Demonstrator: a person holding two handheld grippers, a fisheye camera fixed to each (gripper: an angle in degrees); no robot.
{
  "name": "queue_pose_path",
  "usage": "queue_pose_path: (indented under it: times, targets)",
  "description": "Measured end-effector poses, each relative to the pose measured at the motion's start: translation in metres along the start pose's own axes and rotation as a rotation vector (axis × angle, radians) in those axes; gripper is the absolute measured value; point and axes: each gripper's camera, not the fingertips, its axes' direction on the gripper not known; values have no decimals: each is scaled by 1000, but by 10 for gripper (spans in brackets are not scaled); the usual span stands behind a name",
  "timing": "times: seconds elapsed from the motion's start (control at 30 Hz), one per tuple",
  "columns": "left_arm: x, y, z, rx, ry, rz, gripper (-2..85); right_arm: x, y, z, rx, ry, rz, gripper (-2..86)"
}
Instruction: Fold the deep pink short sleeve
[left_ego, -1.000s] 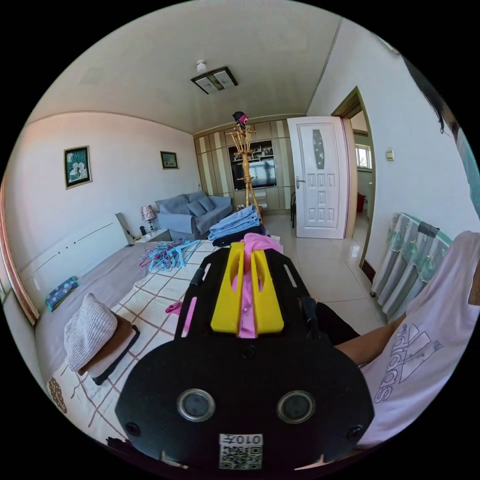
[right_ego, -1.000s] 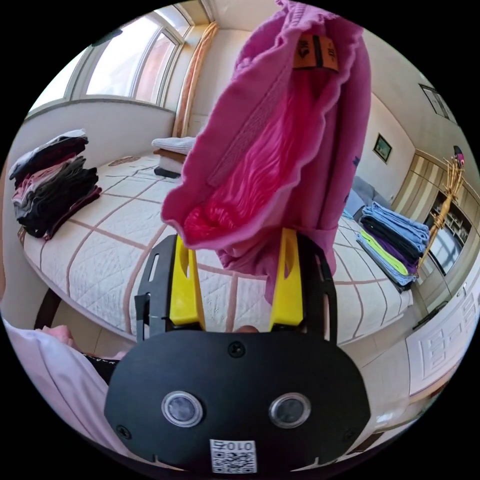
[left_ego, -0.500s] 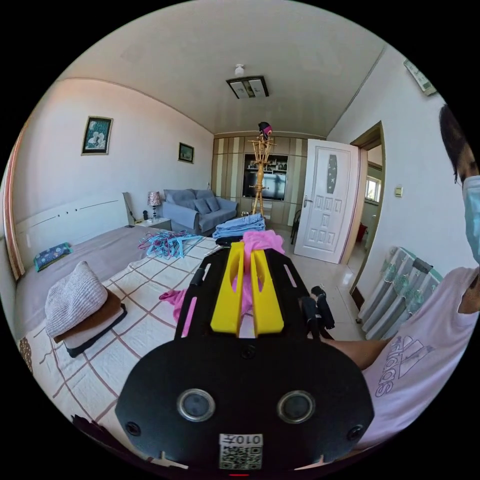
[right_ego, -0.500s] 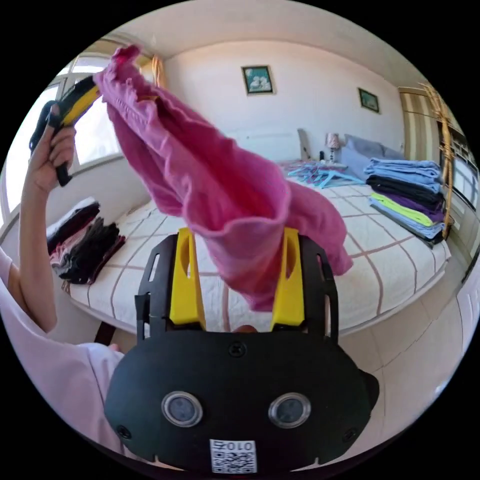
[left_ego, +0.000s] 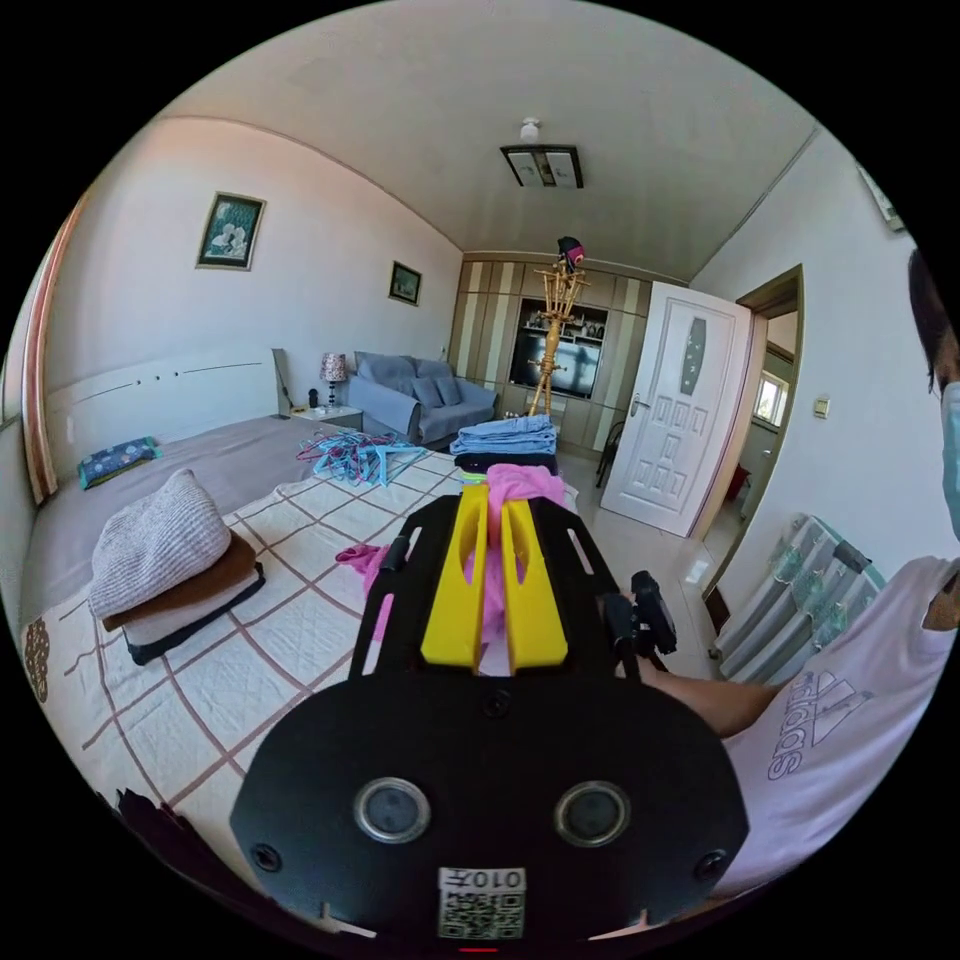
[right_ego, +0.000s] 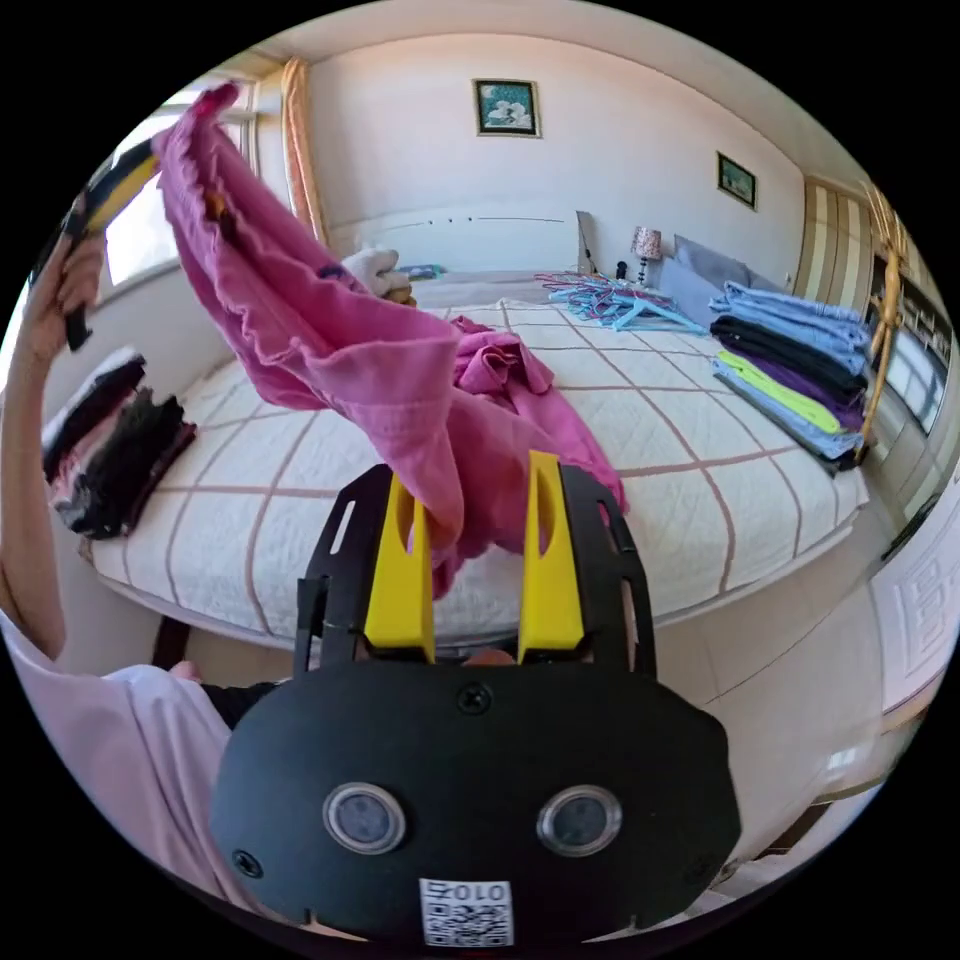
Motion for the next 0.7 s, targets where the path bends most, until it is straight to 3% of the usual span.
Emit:
queue_pose_path:
  times: [0.17,0.4,0.7]
  targets:
    - [-12,3,-5,17,-17,-38,-2,-9,24,-15,131,16,-4,114]
    - [-3,5,1,21,14,-32,-2,-51,61,17,80,-40,-60,77]
    - [-15,30,-10,-64,-147,-14,-3,-38,95,-22,167,-44,-1,25]
